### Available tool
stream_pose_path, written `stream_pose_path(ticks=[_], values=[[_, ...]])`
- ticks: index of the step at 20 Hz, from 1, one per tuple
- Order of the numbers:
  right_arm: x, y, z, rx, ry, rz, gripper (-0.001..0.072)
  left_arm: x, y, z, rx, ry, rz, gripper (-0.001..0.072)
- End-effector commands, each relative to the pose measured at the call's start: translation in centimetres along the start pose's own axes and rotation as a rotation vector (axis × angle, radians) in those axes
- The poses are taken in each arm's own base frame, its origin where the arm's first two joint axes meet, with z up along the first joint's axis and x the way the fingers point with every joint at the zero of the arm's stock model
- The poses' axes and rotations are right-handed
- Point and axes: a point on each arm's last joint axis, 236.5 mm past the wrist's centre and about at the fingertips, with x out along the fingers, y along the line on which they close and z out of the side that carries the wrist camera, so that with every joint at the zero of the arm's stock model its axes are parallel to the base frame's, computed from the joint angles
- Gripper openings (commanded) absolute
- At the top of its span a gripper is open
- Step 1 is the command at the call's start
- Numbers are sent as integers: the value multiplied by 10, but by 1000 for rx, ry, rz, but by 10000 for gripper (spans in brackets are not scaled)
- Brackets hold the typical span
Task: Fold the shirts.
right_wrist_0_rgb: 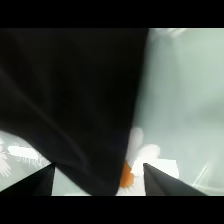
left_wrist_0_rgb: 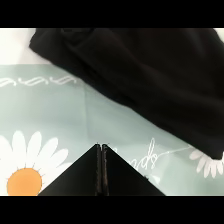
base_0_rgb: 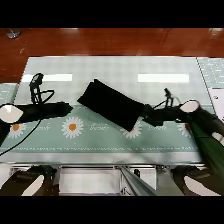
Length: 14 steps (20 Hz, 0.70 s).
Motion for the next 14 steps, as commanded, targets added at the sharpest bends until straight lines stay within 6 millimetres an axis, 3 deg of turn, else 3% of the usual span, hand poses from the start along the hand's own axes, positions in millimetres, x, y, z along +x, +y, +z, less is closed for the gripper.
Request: stream_pose_path(ticks=[1, 4, 6, 7, 10, 12, 14], values=[[40, -1, -6, 62, 56, 5, 624, 4, -1, 1, -7, -1, -6, 30], [63, 17, 7, 38, 88, 10, 585, 4, -1, 4, -7, -14, -4, 31], [69, 47, 16, -55, 136, 56, 88, 4, -1, 6, -8, -24, -3, 31], [63, 68, 24, -139, 134, 94, 39, 4, -1, 6, -8, -23, -3, 31], [21, 146, 60, -378, 66, 151, 38, 4, -1, 6, -8, -23, -3, 31], [-23, 193, 85, -513, -3, 141, 38, 4, -1, 6, -8, -22, -3, 31], [-72, 225, 105, -606, -80, 110, 38, 4, -1, 6, -8, -22, -3, 31]])
